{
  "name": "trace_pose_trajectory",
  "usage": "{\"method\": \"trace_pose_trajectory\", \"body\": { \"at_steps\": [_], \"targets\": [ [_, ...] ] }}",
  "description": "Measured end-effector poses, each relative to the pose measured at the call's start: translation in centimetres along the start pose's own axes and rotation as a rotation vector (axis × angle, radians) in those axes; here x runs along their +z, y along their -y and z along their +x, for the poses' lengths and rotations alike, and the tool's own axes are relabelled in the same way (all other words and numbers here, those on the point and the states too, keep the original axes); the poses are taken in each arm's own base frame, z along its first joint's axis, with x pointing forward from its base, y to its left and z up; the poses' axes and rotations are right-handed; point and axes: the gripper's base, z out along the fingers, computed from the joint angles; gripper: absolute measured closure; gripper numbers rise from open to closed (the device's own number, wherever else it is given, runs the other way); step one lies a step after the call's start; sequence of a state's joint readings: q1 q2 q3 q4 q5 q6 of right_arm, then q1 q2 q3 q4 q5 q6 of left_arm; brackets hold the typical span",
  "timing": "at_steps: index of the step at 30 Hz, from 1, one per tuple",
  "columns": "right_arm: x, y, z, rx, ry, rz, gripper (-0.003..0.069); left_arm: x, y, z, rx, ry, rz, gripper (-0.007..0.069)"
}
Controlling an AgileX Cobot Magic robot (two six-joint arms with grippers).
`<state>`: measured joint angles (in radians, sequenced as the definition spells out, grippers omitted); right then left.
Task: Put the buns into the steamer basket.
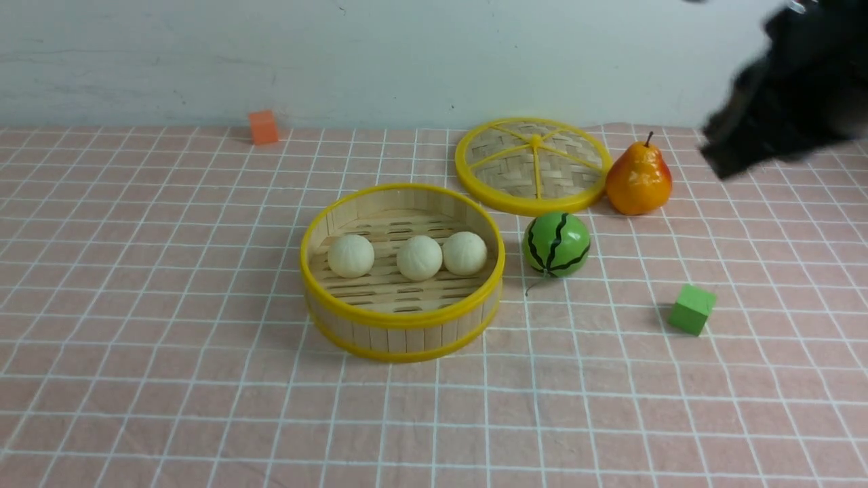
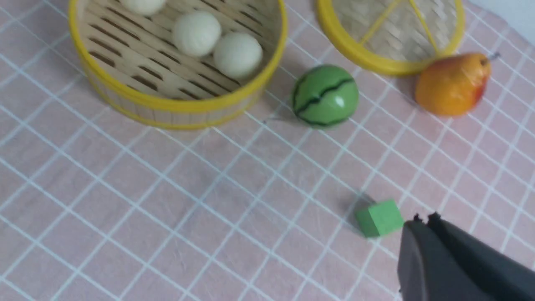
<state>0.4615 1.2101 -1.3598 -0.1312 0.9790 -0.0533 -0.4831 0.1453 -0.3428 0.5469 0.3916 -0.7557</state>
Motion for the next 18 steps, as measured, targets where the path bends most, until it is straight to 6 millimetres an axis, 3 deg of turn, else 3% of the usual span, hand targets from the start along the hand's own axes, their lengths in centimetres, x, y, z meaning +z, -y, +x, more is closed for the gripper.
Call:
{"method": "trace_pose_trajectory", "body": {
  "at_steps": [1, 3, 4, 7, 11, 12, 13, 18],
  "targets": [
    [0.2, 0.0, 0.7, 0.011, -0.006, 0.008, 0.066, 0.0, 0.0, 0.1, 0.001, 0.001, 0.001, 0.0638],
    [-2.3, -0.1, 5.3, 0.097, 0.113, 0.045, 0.066, -0.4, 0.0, 0.2, 0.003, 0.036, 0.017, 0.0638],
    [-2.0, -0.2, 6.0, 0.099, 0.116, 0.047, 0.066, -0.4, 0.0, 0.2, 0.003, 0.036, 0.017, 0.0638],
    [-2.6, -1.1, 12.4, 0.192, 0.24, 0.031, 0.066, -0.5, 0.0, 0.0, 0.005, 0.051, 0.027, 0.0638],
    [-2.1, -2.1, 18.4, 0.243, 0.306, 0.006, 0.066, -0.5, 0.0, 0.0, 0.007, 0.052, 0.027, 0.0638],
    [-2.0, -2.2, 19.0, 0.247, 0.315, 0.003, 0.066, -0.5, 0.0, 0.0, 0.007, 0.052, 0.027, 0.0638],
    [-2.0, -2.6, 20.9, 0.264, 0.345, -0.011, 0.066, -0.5, 0.0, 0.0, 0.007, 0.052, 0.027, 0.0638],
    [-2.3, -3.1, 22.5, 0.319, 0.427, -0.058, 0.0659, -0.5, 0.0, 0.0, 0.007, 0.052, 0.027, 0.0638]
  ]
}}
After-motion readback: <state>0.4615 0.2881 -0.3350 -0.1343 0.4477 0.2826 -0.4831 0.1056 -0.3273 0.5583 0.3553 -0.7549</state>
